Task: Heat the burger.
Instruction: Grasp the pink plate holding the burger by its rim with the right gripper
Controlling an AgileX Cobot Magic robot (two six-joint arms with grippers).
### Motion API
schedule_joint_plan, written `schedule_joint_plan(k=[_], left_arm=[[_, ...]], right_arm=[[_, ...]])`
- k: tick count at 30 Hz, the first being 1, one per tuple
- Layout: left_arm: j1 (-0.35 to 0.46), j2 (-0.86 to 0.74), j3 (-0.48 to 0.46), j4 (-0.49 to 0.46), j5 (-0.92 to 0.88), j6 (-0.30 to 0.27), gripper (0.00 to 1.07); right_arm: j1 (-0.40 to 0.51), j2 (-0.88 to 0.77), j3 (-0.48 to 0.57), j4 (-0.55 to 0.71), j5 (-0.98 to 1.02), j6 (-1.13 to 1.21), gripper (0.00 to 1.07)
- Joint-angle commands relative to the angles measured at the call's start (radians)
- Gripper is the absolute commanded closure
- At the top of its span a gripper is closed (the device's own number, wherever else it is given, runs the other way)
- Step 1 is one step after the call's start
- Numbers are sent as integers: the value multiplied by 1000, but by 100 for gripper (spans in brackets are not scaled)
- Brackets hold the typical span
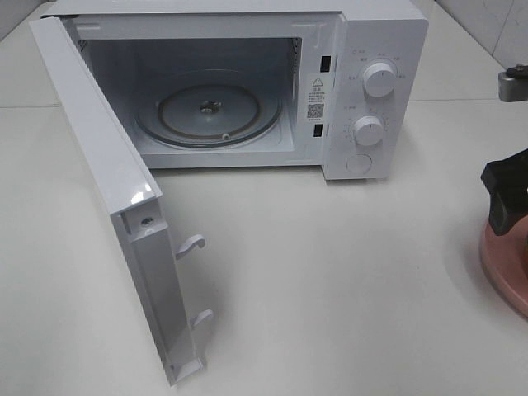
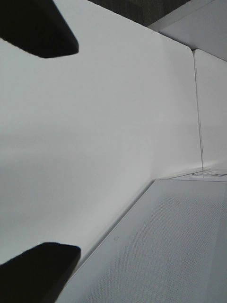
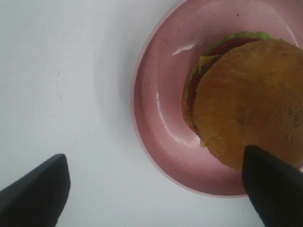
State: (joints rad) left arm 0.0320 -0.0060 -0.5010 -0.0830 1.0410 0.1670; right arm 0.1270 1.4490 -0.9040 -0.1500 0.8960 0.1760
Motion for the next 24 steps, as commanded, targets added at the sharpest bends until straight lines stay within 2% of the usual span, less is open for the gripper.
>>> schedule_joint_plan(k=[1,10,24], left_arm=[[2,-7,3,-3,-2,-2,7],[2,-7,3,-3,-2,-2,7],[2,-7,3,-3,-2,-2,7]], right_arm=[[-11,-5,11,3,-40,-19,18],[-11,62,100,30,-181,-19,21],[-10,201,151,142,-316,-95,24]])
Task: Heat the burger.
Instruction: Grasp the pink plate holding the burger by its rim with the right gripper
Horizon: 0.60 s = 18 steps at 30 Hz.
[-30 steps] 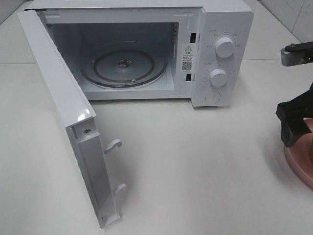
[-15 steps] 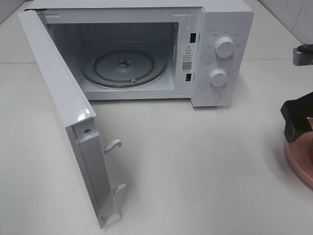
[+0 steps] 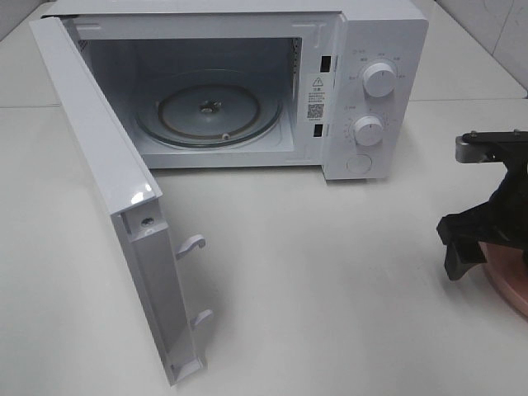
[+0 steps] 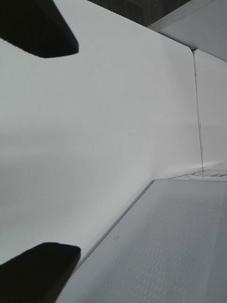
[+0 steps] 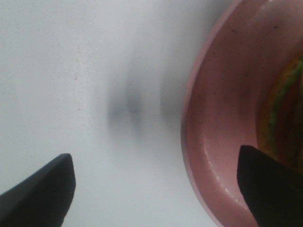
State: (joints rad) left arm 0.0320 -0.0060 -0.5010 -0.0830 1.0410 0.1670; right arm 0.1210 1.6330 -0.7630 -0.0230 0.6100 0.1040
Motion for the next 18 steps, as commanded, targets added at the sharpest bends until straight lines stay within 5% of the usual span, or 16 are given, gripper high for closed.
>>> schedule_joint_plan(k=[1,18], left_arm=[[2,-7,3,-3,-2,-2,7],[2,-7,3,-3,-2,-2,7]], right_arm=[[-4,21,14,15,-40,-23,24],[-3,155,20,23,-166,-18,27]])
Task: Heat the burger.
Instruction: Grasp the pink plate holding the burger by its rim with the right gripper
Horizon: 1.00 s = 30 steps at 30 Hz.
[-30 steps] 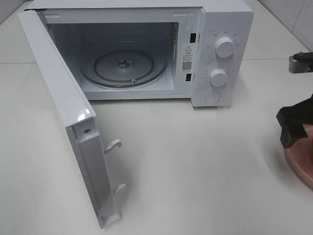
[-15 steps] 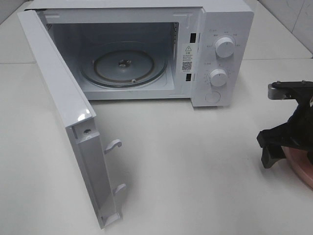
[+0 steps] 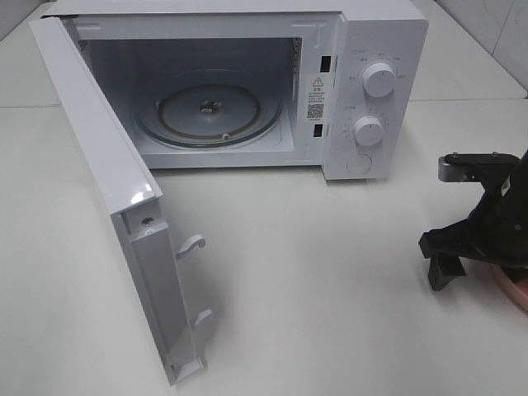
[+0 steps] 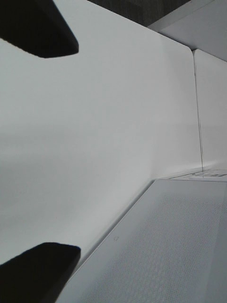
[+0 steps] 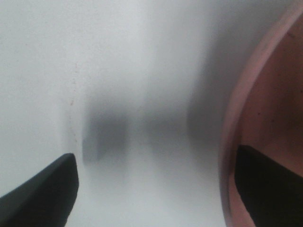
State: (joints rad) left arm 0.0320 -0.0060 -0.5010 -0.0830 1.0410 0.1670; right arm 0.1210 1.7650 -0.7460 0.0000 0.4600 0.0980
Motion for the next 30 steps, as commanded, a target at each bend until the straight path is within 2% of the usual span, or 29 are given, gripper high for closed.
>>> schedule_joint_plan(k=[1,7,12,14,15,16,17,20,22,23,25,28,30], left_arm=[[2,-7,3,-3,-2,-2,7],[2,-7,3,-3,-2,-2,7],[2,-7,3,-3,-2,-2,7],[2,-7,3,-3,-2,-2,7],[2,-7,3,-3,-2,-2,7],[2,-7,3,-3,-2,-2,7],[2,-7,3,-3,-2,-2,7],[2,-7,3,-3,-2,-2,7],[2,-7,3,-3,-2,-2,7],[2,-7,3,-3,-2,-2,7],[2,-7,3,-3,-2,-2,7],[2,-7,3,-3,-2,-2,7],[2,-7,3,-3,-2,-2,7]], right_arm=[[-3,23,3,0,-16,-12,27],[-3,46,3,0,-38,-12,28],[-3,48,3,0,-37,-12,36],[-3,48,3,0,-28,-12,46],[-3,48,3,0,-28,-12,46],[-3,48,3,0,-24,-12,50],[-3,48,3,0,-19,-12,59],[-3,48,3,0,-16,-12,65],[-3,48,3,0,-9,-13,88],[-3,48,3,0,-9,-13,88],[-3,48,3,0,-1,-13,101],[-3,48,3,-6,7,-14,107],[-3,48,3,-7,8,-14,107]])
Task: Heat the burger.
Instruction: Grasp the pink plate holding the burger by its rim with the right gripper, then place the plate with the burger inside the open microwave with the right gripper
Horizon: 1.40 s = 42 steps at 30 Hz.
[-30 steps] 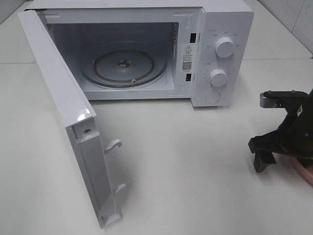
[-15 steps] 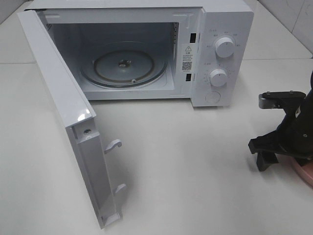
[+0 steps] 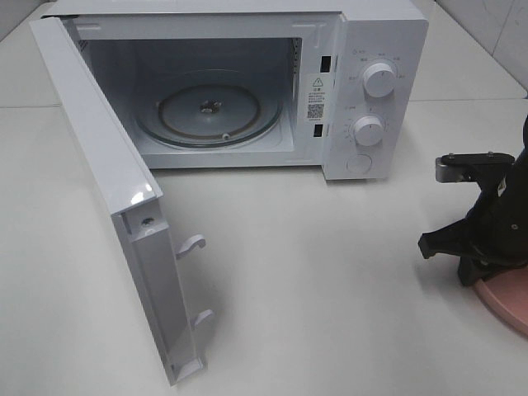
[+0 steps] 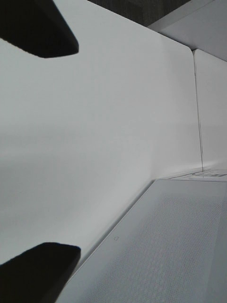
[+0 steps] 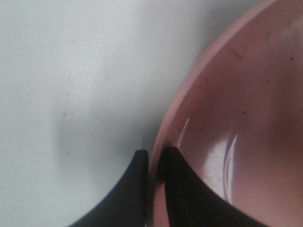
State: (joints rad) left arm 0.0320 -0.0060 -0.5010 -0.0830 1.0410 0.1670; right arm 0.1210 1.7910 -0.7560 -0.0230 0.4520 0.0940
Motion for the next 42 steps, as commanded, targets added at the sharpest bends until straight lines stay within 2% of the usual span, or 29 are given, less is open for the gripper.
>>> schedule_joint_plan(k=[1,9,18,25,33,35,42], left_arm=[[2,-7,3,-3,-2,-2,7],[2,-7,3,-3,-2,-2,7],[2,-7,3,-3,-2,-2,7],[2,-7,3,-3,-2,-2,7],[2,-7,3,-3,-2,-2,7],[2,-7,3,-3,-2,-2,7],[2,-7,3,-3,-2,-3,7]], right_arm=[[-3,22,13,16,16,-10,107],[-3,22,13,-15,16,-3,107],[-1,22,13,-119,29,146,107],[107,22,13,-227,46,275,107],[178,14,13,-302,75,354,107],[213,1,13,-362,98,407,107],[264,-34,13,-447,169,463,107]])
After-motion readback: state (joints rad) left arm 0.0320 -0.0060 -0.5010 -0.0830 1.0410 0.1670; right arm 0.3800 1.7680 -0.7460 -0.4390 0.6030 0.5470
